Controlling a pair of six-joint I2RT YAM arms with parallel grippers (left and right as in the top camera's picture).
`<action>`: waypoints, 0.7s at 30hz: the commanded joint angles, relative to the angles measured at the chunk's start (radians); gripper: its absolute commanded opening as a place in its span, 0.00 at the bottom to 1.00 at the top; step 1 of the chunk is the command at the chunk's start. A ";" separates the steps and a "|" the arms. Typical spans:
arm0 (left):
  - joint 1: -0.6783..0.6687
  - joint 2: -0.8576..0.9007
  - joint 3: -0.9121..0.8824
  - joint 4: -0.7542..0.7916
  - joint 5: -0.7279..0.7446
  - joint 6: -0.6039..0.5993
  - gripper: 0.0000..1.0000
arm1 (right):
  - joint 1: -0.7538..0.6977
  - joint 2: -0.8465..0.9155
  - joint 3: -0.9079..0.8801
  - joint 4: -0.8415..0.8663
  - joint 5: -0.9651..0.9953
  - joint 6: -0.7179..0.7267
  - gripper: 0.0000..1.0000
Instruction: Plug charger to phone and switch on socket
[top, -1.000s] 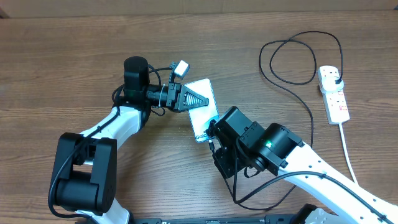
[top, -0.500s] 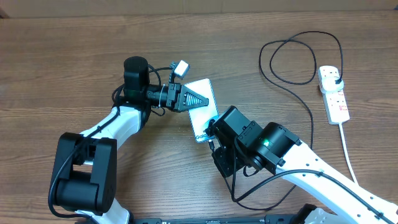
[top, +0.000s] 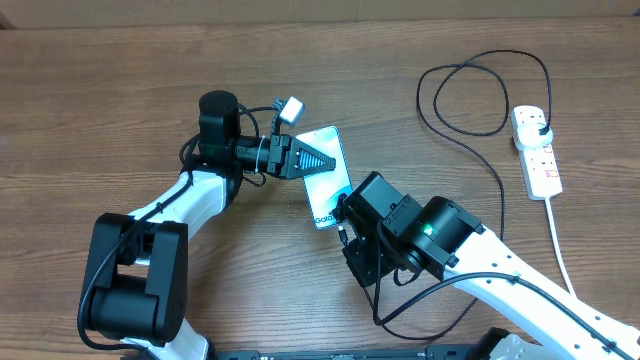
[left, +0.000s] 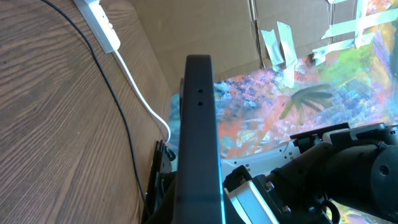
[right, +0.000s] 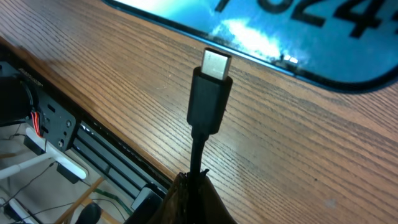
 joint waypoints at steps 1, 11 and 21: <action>-0.006 0.005 0.007 0.004 0.029 0.023 0.04 | 0.004 -0.001 0.031 0.010 0.006 0.003 0.04; -0.006 0.005 0.007 0.004 0.029 0.024 0.04 | 0.004 -0.001 0.031 0.019 0.006 0.003 0.04; -0.006 0.005 0.007 0.004 0.029 0.040 0.04 | 0.004 -0.001 0.031 0.022 0.007 0.003 0.04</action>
